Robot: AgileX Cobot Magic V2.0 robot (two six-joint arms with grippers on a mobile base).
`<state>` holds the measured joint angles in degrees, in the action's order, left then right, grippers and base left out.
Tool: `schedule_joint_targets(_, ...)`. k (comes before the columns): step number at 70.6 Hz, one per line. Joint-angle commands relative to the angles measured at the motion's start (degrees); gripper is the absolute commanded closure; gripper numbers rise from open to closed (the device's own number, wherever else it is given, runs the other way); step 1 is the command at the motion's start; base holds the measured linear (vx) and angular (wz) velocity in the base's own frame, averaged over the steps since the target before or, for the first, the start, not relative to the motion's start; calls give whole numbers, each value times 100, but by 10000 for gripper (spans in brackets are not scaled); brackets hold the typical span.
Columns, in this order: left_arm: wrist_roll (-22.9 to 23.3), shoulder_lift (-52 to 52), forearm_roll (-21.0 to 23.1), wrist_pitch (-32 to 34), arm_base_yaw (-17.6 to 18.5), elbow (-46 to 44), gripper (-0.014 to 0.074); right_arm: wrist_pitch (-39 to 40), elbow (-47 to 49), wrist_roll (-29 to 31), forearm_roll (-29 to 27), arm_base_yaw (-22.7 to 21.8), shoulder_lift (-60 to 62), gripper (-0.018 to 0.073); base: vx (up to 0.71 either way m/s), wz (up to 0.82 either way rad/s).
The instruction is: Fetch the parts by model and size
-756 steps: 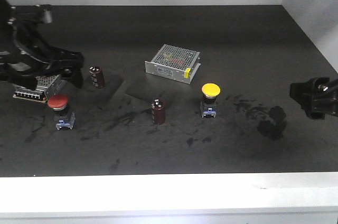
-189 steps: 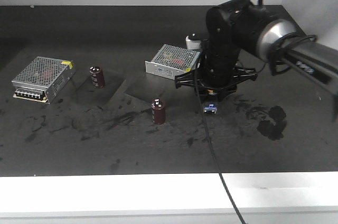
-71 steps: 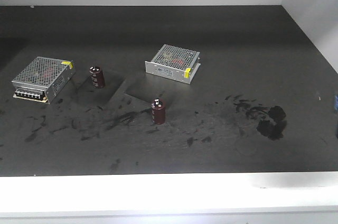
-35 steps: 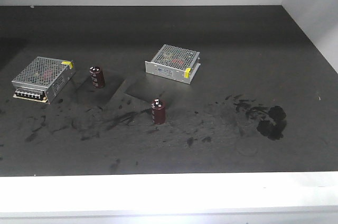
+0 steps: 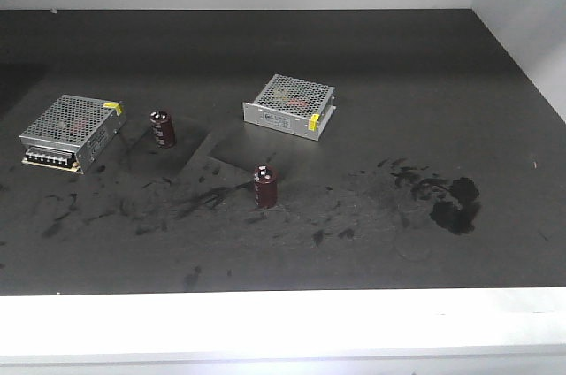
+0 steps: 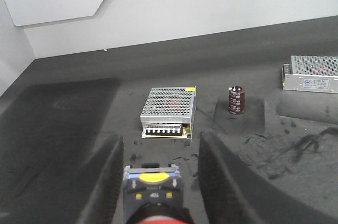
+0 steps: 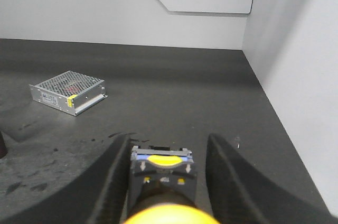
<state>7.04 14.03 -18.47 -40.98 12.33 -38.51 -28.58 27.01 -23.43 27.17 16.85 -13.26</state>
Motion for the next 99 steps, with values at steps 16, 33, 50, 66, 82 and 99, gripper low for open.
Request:
schedule_joint_targets(16, 15, 79, -56, 448, 7, -126, 603, 384, 149, 53, 151, -32, -66, 561, 0, 0)
schedule_joint_targets(33, 15, 79, -56, 448, 7, -126, 603, 350, 149, 53, 151, -32, -66, 561, 0, 0)
schedule_joint_targets(50, 15, 79, -56, 448, 7, -126, 603, 350, 149, 53, 151, -32, -66, 561, 0, 0)
schedule_joint_targets(66, 15, 79, -56, 448, 7, -126, 603, 350, 149, 53, 151, -32, -66, 561, -1, 3)
schedule_joint_targets(82, 15, 79, -56, 448, 7, -126, 603, 350, 149, 53, 151, -32, -66, 561, -5, 14)
schedule_joint_targets(99, 15, 79, -56, 448, 7, -126, 603, 350, 149, 53, 151, -32, -66, 561, -9, 31)
